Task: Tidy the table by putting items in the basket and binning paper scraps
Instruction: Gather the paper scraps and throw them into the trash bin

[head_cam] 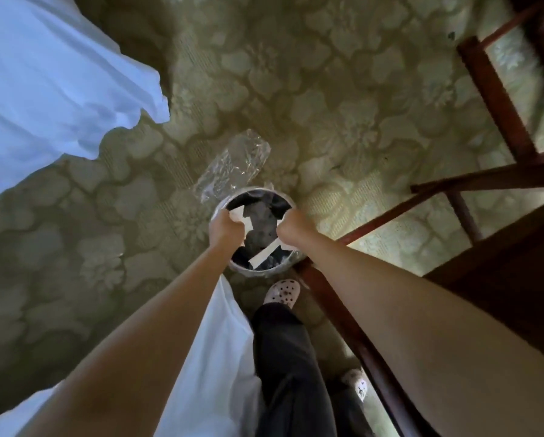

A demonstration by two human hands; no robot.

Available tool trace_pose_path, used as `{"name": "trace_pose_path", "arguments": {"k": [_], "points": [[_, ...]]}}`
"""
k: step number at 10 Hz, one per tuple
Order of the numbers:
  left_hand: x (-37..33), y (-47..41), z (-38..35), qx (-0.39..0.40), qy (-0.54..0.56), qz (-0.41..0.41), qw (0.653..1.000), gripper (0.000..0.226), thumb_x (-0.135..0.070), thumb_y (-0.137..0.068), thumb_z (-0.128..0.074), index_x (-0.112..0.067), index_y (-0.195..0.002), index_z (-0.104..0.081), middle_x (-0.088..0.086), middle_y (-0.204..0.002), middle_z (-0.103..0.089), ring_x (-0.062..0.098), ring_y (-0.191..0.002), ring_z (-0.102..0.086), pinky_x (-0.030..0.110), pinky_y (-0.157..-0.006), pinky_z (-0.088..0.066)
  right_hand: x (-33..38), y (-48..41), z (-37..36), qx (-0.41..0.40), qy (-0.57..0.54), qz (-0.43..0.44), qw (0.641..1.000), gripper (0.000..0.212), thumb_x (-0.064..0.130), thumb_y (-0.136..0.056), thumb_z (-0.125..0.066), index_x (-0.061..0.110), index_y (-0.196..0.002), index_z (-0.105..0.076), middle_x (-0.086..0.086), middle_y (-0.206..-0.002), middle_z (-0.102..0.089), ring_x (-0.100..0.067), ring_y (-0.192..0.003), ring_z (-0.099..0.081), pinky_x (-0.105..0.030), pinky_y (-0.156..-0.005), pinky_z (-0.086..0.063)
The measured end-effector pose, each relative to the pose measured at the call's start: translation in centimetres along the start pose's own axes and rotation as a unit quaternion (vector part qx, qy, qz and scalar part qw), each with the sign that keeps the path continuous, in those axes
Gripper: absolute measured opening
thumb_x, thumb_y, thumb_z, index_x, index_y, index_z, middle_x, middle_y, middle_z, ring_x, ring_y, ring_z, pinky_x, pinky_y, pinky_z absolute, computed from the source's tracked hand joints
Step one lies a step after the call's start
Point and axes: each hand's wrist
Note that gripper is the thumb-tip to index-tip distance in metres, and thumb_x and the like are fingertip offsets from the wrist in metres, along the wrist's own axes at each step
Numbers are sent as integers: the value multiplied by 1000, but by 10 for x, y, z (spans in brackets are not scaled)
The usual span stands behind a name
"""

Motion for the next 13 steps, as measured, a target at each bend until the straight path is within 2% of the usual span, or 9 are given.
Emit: {"name": "trace_pose_path", "arguments": {"k": [2, 3, 4, 5, 6, 8, 10, 11, 13], "points": [[39, -73, -45, 38, 53, 58, 996, 29, -1, -93, -37, -2, -118, -52, 18, -113, -57, 34, -106, -55, 35, -76, -43, -1, -69, -44, 57, -35, -35, 997, 14, 3, -93, -41, -3, -85, -52, -12, -87, -46, -28, -81, -52, -31, -72, -40], [54, -86, -59, 36, 106, 85, 990, 25, 4, -92, -36, -10, -96, -56, 12, -99, -51, 22, -86, -49, 27, -70, -39, -3, -88, -56, 89, -72, -68, 991, 41, 9, -96, -40, -5, -135, -38, -19, -109, -54, -27, -81, -51, -31, -79, -46], [61, -85, -63, 33, 126, 88, 988, 41, 0, -96, -37, -6, -135, -47, 10, -121, -52, 20, -98, -51, 24, -79, -43, -6, -95, -60, 107, -87, -92, 986, 58, 13, -97, -40, 2, -148, -15, -19, -128, -48, -32, -101, -54, -34, -87, -49], [54, -76, -58, 22, 150, 100, 983, 43, -2, -95, -37, -9, -136, -47, 8, -122, -56, 24, -103, -56, 29, -81, -46, -5, -86, -48, 108, -79, -91, 987, 51, 10, -97, -38, -3, -144, -24, -19, -142, -39, -33, -123, -47, -38, -103, -44], [29, -68, -40, 30, 173, 97, 980, 39, -3, -96, -37, -3, -132, -51, -2, -74, -51, 13, -63, -48, 26, -57, -40, 6, -66, -27, 94, -118, -81, 985, 38, 10, -95, -41, -2, -131, -44, -16, -117, -53, -27, -94, -56, -35, -90, -49], [-62, -12, 26, 26, 187, -7, 982, 34, -8, -96, -42, 4, -125, -55, 4, -85, -62, 3, -59, -44, 17, -56, -40, 13, 11, 48, -27, -212, -30, 976, 10, 5, -91, -45, 3, -92, -55, -3, -70, -45, -23, -80, -49, -30, -66, -41], [-160, 109, 68, 45, 222, -147, 963, 32, 0, -95, -37, 3, -122, -54, 3, -90, -62, 6, -67, -52, 19, -63, -41, -8, 161, 152, -136, -372, 32, 917, 28, 9, -94, -46, 3, -118, -58, -5, -101, -61, -25, -101, -62, -39, -98, -49], [-199, 192, 67, 75, 226, -217, 947, 26, 1, -94, -36, -7, -108, -57, 15, -107, -66, 11, -75, -60, 20, -68, -45, -43, 229, 183, -218, -410, 41, 884, 26, 10, -93, -48, 10, -115, -62, -6, -109, -67, -23, -99, -66, -40, -93, -53], [-226, 356, 27, 172, 193, -326, 909, 17, -3, -90, -45, -11, -95, -59, 5, -86, -65, 18, -80, -63, 25, -79, -49, -138, 345, 191, -336, -521, 27, 784, 24, 3, -80, -55, 26, -73, -54, -11, -78, -64, -14, -65, -63, -24, -65, -49]]}}
Point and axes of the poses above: each hand's wrist, its own y-axis away from the middle knuckle, its own z-axis out of the back of the hand, x = y × z
